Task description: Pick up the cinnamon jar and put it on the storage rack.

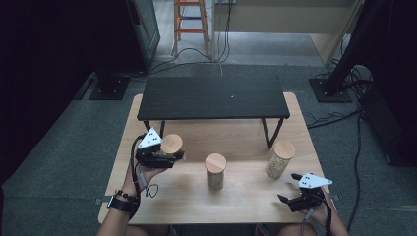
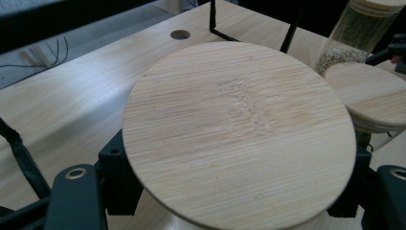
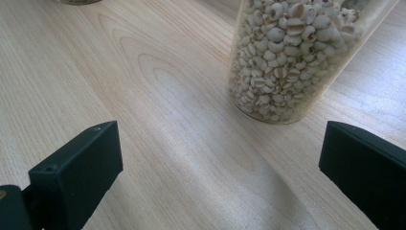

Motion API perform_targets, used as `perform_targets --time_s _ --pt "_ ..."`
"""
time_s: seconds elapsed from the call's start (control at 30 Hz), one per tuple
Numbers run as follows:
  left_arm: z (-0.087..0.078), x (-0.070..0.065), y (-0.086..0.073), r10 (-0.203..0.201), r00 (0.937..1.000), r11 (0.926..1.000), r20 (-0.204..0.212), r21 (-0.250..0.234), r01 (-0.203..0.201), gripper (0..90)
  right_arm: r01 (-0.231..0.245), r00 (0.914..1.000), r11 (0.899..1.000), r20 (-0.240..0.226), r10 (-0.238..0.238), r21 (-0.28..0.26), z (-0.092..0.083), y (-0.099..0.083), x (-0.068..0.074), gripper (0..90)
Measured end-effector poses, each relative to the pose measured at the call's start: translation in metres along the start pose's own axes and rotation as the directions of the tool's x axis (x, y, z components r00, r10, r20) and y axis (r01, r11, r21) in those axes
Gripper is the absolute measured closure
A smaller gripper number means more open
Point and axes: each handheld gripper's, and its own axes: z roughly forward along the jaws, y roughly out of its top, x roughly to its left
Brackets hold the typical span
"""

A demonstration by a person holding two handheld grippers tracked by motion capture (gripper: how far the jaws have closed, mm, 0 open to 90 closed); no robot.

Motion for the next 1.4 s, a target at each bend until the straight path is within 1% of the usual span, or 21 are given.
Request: perform_targets --time_s 0.07,0.13,0.2,0.27,0.33,0.47,0.67,0.9,1.07,1.13,1.23,1.3,1.4 --pt "0.0 0.001 0.007 -0.006 1.0 1.0 -0.005 0.006 0.006 25.6 0.0 1.0 1.0 -0.001 0.0 0.0 0.0 0.0 0.0 1.0" --pt "-0.001 0.003 0.013 -0.011 0.9999 0.9999 0.001 0.013 0.011 25.6 0.002 1.0 1.0 0.0 -0.002 -0.002 0.0 0.0 0.0 0.9" --pt "-0.002 0.003 0.018 0.001 1.0 0.9998 0.002 0.018 -0.001 25.6 0.002 1.0 1.0 -0.001 -0.002 -0.004 0.0 -0.001 0.0 1.0" --pt "-0.004 0.005 0.023 0.004 0.9999 0.9998 0.017 0.021 -0.004 25.6 0.003 1.0 1.0 -0.003 -0.003 -0.003 0.0 -0.001 0.0 1.0" --pt "-0.006 0.008 0.028 0.016 0.9993 0.9995 0.034 0.026 -0.017 25.6 0.005 1.0 1.0 -0.003 -0.005 -0.004 0.0 -0.001 0.0 1.0" --pt "-0.009 0.008 0.037 0.025 0.9993 0.9989 0.026 0.04 -0.026 25.6 0.006 1.0 1.0 -0.003 -0.006 -0.007 -0.001 -0.001 0.0 0.9" --pt "-0.016 0.013 0.049 0.017 0.9995 0.9995 0.025 0.027 -0.017 25.5 0.007 1.0 1.0 -0.003 -0.007 -0.004 0.0 -0.001 0.0 0.9" --pt "-0.022 0.016 0.064 0.027 0.9996 0.9995 0.001 0.014 -0.027 25.5 0.005 1.0 1.0 0.001 -0.005 -0.005 0.0 -0.001 0.001 0.9" --pt "-0.022 0.022 0.074 0.023 0.9997 0.9997 -0.009 0.009 -0.023 25.5 0.006 1.0 1.0 0.001 -0.006 -0.004 0.0 -0.001 0.001 0.9" --pt "-0.022 0.025 0.076 0.017 0.9999 0.9999 0.0 -0.002 -0.017 25.6 0.005 1.0 1.0 0.001 -0.005 -0.004 0.0 -0.001 0.001 0.9" --pt "-0.023 0.026 0.08 0.024 0.9997 0.9997 -0.004 -0.007 -0.024 25.6 0.006 1.0 1.0 0.001 -0.006 -0.01 -0.001 -0.002 0.001 0.9" --pt "-0.023 0.028 0.082 0.022 0.9997 0.9996 -0.006 -0.016 -0.022 25.6 0.003 1.0 1.0 0.001 -0.003 -0.01 -0.001 -0.002 0.001 0.9" --pt "-0.023 0.031 0.083 0.011 0.9993 0.9996 -0.035 -0.027 -0.012 25.6 0.008 1.0 1.0 0.001 -0.008 -0.007 -0.001 -0.001 0.0 0.9"
